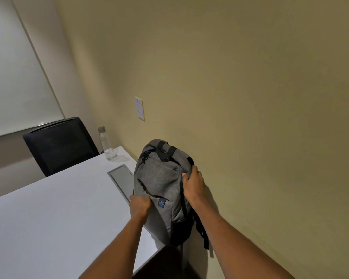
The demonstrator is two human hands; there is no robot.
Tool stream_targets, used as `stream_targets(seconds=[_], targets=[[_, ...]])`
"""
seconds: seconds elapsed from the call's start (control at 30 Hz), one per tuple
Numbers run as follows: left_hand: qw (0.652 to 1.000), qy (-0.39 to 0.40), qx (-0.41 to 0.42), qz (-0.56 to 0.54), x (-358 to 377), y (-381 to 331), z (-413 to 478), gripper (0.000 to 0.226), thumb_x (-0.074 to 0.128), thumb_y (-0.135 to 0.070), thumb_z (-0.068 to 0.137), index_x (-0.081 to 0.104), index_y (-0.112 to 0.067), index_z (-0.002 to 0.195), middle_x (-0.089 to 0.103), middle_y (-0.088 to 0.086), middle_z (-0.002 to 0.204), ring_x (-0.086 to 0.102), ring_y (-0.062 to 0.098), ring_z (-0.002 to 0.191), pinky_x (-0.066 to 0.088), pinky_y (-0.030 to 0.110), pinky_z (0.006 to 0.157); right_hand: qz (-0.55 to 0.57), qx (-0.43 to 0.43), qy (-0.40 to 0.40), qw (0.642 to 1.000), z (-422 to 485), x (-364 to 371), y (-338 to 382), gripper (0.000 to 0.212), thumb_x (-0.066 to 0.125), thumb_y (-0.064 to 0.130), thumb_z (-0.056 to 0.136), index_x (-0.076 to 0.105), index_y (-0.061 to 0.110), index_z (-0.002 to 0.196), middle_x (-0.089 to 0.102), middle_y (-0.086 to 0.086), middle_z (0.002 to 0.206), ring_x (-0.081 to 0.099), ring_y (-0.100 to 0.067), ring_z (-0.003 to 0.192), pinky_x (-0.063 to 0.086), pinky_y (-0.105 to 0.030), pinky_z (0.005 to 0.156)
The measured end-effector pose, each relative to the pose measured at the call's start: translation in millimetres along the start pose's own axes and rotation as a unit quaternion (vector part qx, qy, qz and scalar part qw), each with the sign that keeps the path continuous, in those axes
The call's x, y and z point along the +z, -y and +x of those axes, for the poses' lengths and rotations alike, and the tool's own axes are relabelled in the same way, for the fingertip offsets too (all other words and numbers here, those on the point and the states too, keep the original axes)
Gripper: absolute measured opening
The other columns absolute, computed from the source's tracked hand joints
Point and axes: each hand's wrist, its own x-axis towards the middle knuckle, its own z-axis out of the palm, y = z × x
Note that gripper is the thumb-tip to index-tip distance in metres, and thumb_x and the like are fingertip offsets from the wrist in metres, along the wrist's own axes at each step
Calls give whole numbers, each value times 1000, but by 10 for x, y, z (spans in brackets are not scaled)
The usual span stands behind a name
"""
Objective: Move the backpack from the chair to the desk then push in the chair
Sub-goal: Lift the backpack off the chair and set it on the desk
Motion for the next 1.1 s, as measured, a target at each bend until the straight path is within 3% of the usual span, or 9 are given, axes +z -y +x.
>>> stream_targets(seconds=[0.13, 0.2, 0.27, 0.33, 0.4, 0.53, 0.8, 0.93, 1.1], targets=[[996, 49, -37, -59, 83, 51, 89, 56, 51, -47, 107, 61, 8, 115, 67, 29, 114, 71, 48, 90, 64, 44, 53, -12, -2, 0, 1000, 42, -28, -20, 49, 48, 29, 110, 37, 8, 152, 51, -17, 147, 57, -37, 128, 49, -42, 97], [998, 43, -17, -38, 110, 31, 98, 57, 46, -45, 109, 63, 9, 102, 68, 30, 104, 71, 47, 82, 64, 45, 53, -11, -4, -3, 1000, 59, -18, -36, 46, 48, 28, 110, 39, 8, 151, 52, -17, 144, 58, -37, 126, 50, -40, 94], [1000, 16, 26, 5, 159, 2, 136, 44, 44, -23, 110, 64, 6, 82, 71, 32, 93, 72, 46, 79, 66, 52, 66, -18, -9, -9, 1000, 88, -17, -48, 43, 47, 28, 110, 41, 8, 148, 54, -17, 141, 59, -36, 123, 48, -38, 89], [998, -30, 45, 37, 156, -15, 156, 43, 45, -7, 105, 58, 1, 65, 69, 26, 77, 69, 38, 68, 58, 48, 63, -14, -5, -19, 1000, 106, 13, -44, 41, 46, 27, 110, 43, 6, 146, 55, -18, 139, 60, -36, 121, 50, -39, 89], [997, -66, 33, 39, 152, -27, 145, 37, 47, -6, 103, 57, 2, 69, 61, 19, 74, 57, 29, 61, 46, 44, 61, -7, 5, -31, 999, 114, 23, -32, 40, 47, 25, 110, 44, 5, 144, 55, -18, 138, 61, -36, 120, 51, -40, 89], [995, -88, 43, 24, 51, -201, 225, 24, 47, -7, 104, 61, 8, 91, 60, 23, 95, 62, 40, 84, 50, 46, 74, 40, 34, -53, 997, 204, 76, 21, 36, 49, 21, 109, 48, 0, 138, 57, -21, 136, 61, -38, 119, 48, -38, 86], [983, -25, 85, 160, 27, -349, 322, 28, 47, -9, 105, 69, 9, 101, 70, 32, 120, 67, 46, 108, 54, 48, 95, 87, 39, -64, 993, 187, 80, -204, 43, 57, 24, 106, 47, 6, 143, 56, -21, 133, 58, -40, 122, 51, -45, 99], [975, -16, 136, 173, 31, -402, 260, 47, 38, -28, 111, 70, 5, 101, 69, 29, 115, 66, 43, 107, 52, 46, 98, 104, 43, -70, 991, 183, 88, -137, 43, 58, 21, 105, 43, 4, 142, 53, -21, 136, 58, -39, 122, 51, -41, 96], [969, -1, 159, 187, 35, -355, 184, 42, 42, -29, 110, 68, 3, 99, 70, 24, 108, 63, 36, 92, 52, 44, 88, 65, 33, -53, 996, 163, 56, -127, 51, 59, 24, 105, 38, 6, 147, 53, -20, 140, 59, -38, 124, 52, -41, 93]])
